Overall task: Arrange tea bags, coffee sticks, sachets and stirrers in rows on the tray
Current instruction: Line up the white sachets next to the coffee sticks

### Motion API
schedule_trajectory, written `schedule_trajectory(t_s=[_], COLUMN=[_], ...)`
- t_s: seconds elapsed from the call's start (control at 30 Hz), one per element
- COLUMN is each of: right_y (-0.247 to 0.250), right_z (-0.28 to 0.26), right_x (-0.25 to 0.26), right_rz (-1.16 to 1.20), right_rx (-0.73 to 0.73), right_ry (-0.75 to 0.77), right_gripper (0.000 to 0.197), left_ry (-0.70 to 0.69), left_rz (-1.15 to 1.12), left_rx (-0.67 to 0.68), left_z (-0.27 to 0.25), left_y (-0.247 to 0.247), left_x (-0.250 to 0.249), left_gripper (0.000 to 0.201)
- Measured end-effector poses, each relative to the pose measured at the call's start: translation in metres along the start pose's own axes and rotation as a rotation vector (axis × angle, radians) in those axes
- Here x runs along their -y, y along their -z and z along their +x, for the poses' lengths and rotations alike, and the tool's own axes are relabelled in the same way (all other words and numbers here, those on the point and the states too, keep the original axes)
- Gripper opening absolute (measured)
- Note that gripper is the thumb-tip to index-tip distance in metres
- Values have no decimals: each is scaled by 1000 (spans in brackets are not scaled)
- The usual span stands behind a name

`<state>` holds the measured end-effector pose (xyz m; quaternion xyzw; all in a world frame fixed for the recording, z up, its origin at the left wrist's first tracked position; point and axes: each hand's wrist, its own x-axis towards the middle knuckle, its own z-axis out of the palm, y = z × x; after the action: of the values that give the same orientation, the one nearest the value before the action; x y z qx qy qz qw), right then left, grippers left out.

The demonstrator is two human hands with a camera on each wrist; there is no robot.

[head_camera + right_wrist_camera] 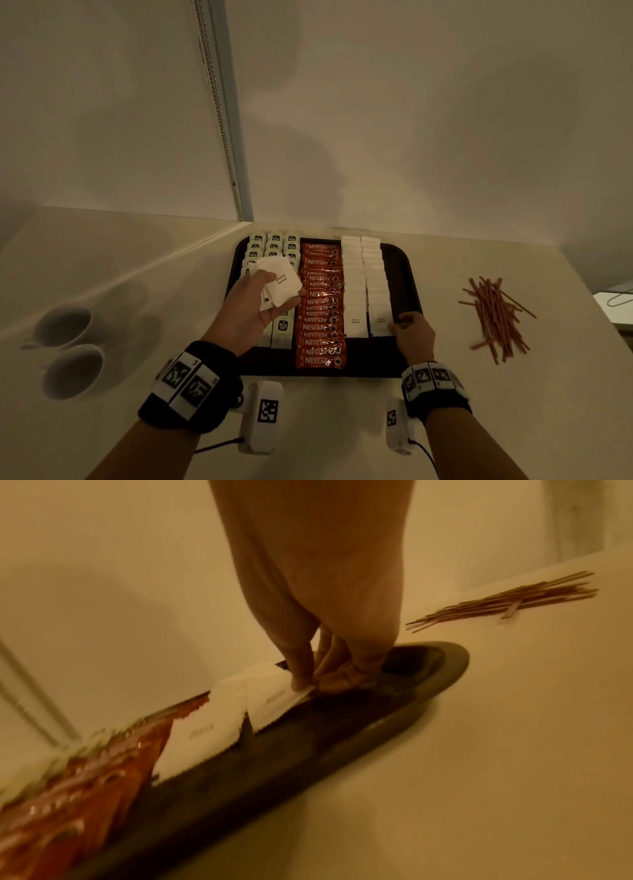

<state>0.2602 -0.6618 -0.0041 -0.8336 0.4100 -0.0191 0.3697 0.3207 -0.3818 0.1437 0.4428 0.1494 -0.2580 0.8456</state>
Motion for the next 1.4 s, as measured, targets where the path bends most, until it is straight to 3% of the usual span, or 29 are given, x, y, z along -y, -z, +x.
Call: schedule_trajectory(t_s=[0.13,0.23,0.33,0.4,0.47,0.67,0.93,1.13,1.23,1.4], right_y=[1,10,21,24,19,7,36,34,29,27], right_z=[-7,-22,-58,-84,-102,-108,-112,-113,-113,-116], right_x=[7,34,87,120,140,151,181,177,166,160], right_rz=[-66,52,319,413,463,699,314,379,423,588], right_rx=[-27,-33,213,450,570,592,421,407,436,505], right_ry=[78,208,410,509,541,389,793,700,628,542], right_gripper=[31,27,16,26,30,21,21,19,9,10], left_ry=[-31,-90,-138,-165,-185,-200,-233,-295,-342,-330], left_rz=[73,150,202,206,206,218,301,273,279,290], left_rx=[-88,-96,-75,-70,-68,-62,54,47,25,19], left_z=[3,3,3,4,5,2,-8,-9,-8,-7], left_y=[2,2,0,-3,-5,4,15,10,9,7], left_x=[0,0,0,1,3,10,11,9,6,3], left_gripper=[34,27,24,29,34,39,32,36,36,33])
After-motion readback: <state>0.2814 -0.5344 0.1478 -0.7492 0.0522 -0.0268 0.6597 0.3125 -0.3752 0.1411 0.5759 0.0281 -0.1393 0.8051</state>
